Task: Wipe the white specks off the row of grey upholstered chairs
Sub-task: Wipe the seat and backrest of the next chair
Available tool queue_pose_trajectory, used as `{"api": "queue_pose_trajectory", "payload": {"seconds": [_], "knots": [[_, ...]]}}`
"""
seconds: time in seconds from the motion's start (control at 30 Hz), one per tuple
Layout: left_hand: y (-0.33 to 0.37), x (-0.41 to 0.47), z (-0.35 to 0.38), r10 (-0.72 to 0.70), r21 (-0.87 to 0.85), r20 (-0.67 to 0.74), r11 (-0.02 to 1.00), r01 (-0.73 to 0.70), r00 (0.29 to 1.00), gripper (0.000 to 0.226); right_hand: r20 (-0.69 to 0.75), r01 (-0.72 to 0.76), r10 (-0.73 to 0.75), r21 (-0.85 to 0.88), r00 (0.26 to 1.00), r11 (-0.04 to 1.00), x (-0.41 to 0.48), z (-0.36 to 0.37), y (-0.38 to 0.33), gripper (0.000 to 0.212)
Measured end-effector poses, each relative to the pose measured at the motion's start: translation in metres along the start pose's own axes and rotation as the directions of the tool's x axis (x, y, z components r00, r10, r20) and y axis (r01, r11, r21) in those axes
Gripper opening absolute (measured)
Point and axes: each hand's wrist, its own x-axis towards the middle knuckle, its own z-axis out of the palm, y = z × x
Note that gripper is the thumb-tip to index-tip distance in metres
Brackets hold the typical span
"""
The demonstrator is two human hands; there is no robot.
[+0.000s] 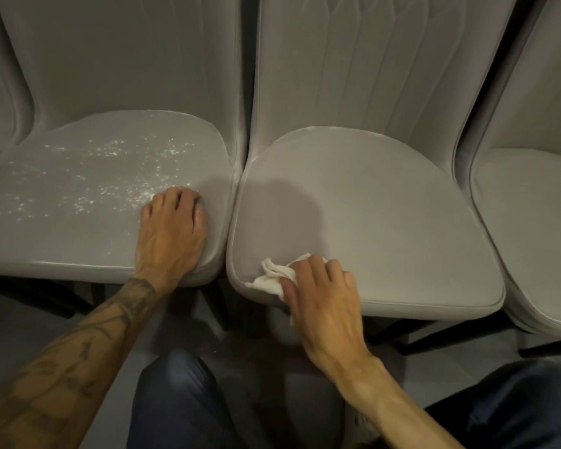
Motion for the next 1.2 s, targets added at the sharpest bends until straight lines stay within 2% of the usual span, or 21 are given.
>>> {"api": "queue_pose_trajectory", "payload": {"seconds": [0.1,0.2,0.33,0.43,0.5,0.57,0.63,0.73,0.8,0.87,0.97,1.07,1.13,1.2], "knots": [[-0.001,0.0,0.002,0.007,0.01,0.006,1.0,-0.007,1.0,0.023,-0.035,-0.108,0.106,-0.053,0.994,0.993,0.01,0.008,-0.029,0.031],[-0.001,0.001,0.002,0.011,0.016,0.007,1.0,-0.011,1.0,0.022,-0.012,-0.085,0.084,-0.019,0.996,0.996,0.018,0.019,-0.055,0.034],[-0.003,0.001,0.003,0.031,0.025,-0.01,0.999,-0.031,0.999,0.019,-0.047,-0.038,0.033,-0.115,0.998,0.993,0.006,0.009,-0.014,0.028],[-0.001,0.0,0.003,0.04,0.021,-0.025,0.999,-0.039,0.999,0.017,-0.086,-0.151,0.142,-0.109,0.986,0.982,-0.003,0.001,0.018,0.03],[0.0,-0.001,0.002,0.033,0.023,-0.026,0.999,-0.032,0.999,0.017,-0.11,-0.212,0.198,-0.128,0.974,0.969,0.001,0.006,0.005,0.029],[0.0,-0.001,0.001,0.023,0.027,-0.016,0.999,-0.023,1.0,0.019,-0.088,-0.187,0.179,-0.091,0.98,0.978,0.009,0.019,-0.031,0.029],[0.0,-0.001,0.001,0.03,0.013,-0.002,0.999,-0.03,1.0,0.022,-0.048,-0.096,0.095,-0.015,0.994,0.995,0.014,0.029,-0.061,0.031],[0.001,-0.001,0.001,0.033,0.029,-0.024,0.999,-0.032,0.999,0.021,-0.082,-0.033,0.029,-0.051,0.996,0.998,0.011,0.027,-0.044,0.029],[0.001,-0.001,0.0,0.034,0.047,-0.039,0.998,-0.032,0.999,0.022,-0.125,-0.063,0.048,-0.117,0.991,0.991,0.0,0.018,-0.01,0.027],[0.002,-0.001,0.0,0.028,0.061,-0.037,0.998,-0.026,0.999,0.022,-0.154,-0.135,0.121,-0.083,0.981,0.987,-0.008,0.013,0.009,0.029],[0.002,-0.002,0.001,0.034,0.066,-0.04,0.997,-0.031,0.999,0.023,-0.153,-0.219,0.198,-0.135,0.968,0.966,0.003,0.021,-0.02,0.029],[0.004,-0.002,0.0,0.041,0.021,-0.034,0.999,-0.04,0.999,0.029,-0.083,-0.102,0.094,-0.096,0.992,0.99,0.012,0.028,-0.054,0.029],[0.012,-0.005,-0.002,0.057,-0.027,-0.052,0.998,-0.059,0.997,0.03,-0.079,-0.056,0.048,-0.102,0.996,0.993,0.011,0.025,-0.043,0.031],[0.026,-0.013,-0.002,0.111,-0.039,-0.065,0.993,-0.113,0.992,0.029,-0.111,-0.076,0.062,-0.131,0.992,0.988,0.003,0.018,-0.02,0.031]]}}
